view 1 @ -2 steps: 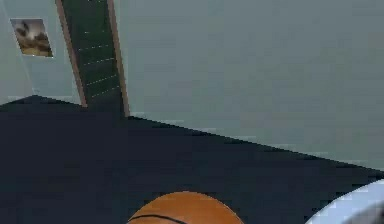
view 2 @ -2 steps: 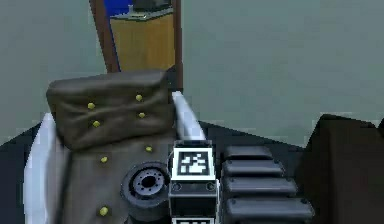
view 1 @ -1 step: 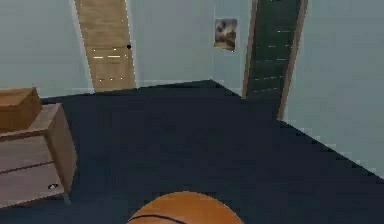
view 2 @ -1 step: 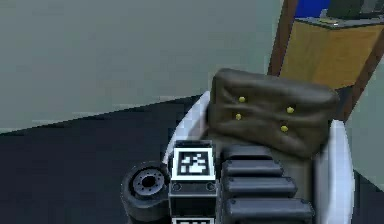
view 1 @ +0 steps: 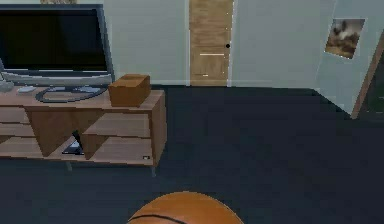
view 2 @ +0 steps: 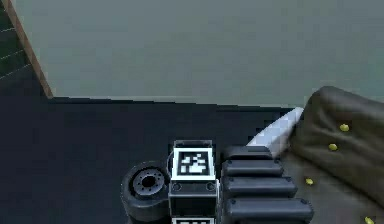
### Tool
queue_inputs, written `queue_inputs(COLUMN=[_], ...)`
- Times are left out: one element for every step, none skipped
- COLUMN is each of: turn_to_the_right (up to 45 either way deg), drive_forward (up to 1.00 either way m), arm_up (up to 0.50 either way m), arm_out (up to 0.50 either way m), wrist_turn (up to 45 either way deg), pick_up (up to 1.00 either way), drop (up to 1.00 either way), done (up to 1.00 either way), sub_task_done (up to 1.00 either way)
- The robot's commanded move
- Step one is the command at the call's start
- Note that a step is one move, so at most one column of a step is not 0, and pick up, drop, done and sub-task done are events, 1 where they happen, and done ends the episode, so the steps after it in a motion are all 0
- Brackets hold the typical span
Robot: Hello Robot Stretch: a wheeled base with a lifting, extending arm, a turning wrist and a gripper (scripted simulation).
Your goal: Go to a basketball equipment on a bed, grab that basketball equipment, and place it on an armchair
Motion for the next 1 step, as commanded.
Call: queue_inputs(turn_to_the_right=[-3.0], drive_forward=[0.00], arm_up=[0.00], arm_out=[0.00], wrist_turn=[0.0], pick_up=[0.00], drop=[0.00], done=[0.00], sub_task_done=[0.00])
